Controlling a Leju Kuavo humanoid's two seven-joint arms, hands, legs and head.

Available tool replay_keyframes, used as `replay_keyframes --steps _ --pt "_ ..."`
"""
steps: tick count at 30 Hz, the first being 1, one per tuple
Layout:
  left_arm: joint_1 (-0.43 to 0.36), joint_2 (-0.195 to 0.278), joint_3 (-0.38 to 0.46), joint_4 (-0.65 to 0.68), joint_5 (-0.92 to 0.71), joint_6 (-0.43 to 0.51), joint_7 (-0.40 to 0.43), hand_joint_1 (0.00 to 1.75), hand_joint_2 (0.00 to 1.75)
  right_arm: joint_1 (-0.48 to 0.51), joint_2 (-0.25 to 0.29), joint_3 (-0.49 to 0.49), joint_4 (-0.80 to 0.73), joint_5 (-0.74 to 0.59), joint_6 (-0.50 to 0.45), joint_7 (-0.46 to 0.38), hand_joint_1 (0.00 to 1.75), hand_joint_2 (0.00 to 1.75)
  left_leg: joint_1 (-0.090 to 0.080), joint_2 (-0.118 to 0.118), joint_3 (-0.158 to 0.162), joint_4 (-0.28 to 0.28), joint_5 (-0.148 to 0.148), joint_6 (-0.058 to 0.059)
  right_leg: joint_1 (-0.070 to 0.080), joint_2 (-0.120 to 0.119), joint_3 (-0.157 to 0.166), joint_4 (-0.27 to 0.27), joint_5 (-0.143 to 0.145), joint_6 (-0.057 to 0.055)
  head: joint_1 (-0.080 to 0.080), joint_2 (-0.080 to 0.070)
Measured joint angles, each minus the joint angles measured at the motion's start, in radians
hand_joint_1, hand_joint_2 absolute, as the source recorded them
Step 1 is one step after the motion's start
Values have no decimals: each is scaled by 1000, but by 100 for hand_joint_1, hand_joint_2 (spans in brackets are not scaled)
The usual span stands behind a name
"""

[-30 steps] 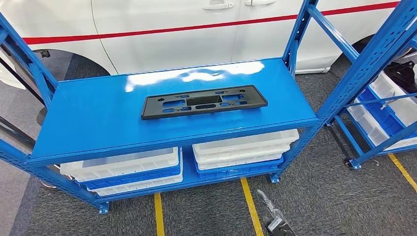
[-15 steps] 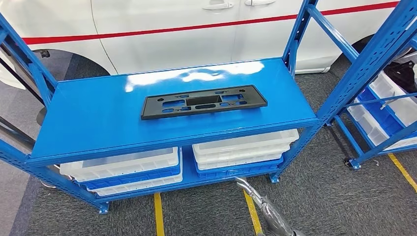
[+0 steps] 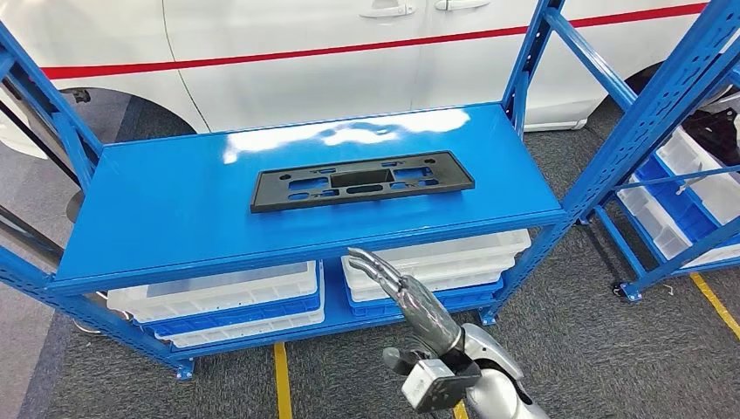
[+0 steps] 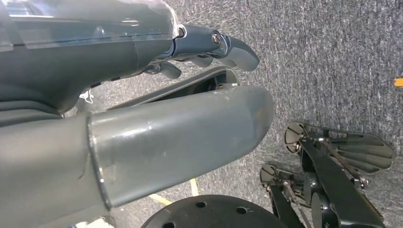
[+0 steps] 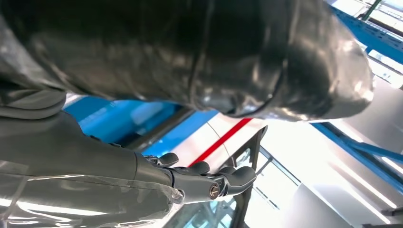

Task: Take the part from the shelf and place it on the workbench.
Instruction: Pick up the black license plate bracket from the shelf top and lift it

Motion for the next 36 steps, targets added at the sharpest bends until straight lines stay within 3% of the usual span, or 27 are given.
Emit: replay_keyframes --steps 14,18,26,36 --pt "-8 10 23 3 -33 -26 9 0 0 -316 128 171 222 131 -39 157 0 0 0 -1 -1 0 1 -1 0 -1 -2 2 0 0 0 0" --pt "-9 11 29 6 -36 -33 17 0 0 -361 157 243 290 188 -47 189 0 175 0 -1 -1 0 1 -2 0 -1 -2 2 0 0 0 0" --pt "-11 5 33 7 -46 -33 20 0 0 -455 209 301 479 285 -87 277 0 175 0 -1 -1 0 2 -2 0 -1 -2 2 0 0 0 0" --pt "-15 -37 25 7 -87 -16 16 0 0 -542 260 254 752 470 -215 334 0 175 0 -2 -2 1 2 -2 -1 -1 -2 2 0 0 0 0"
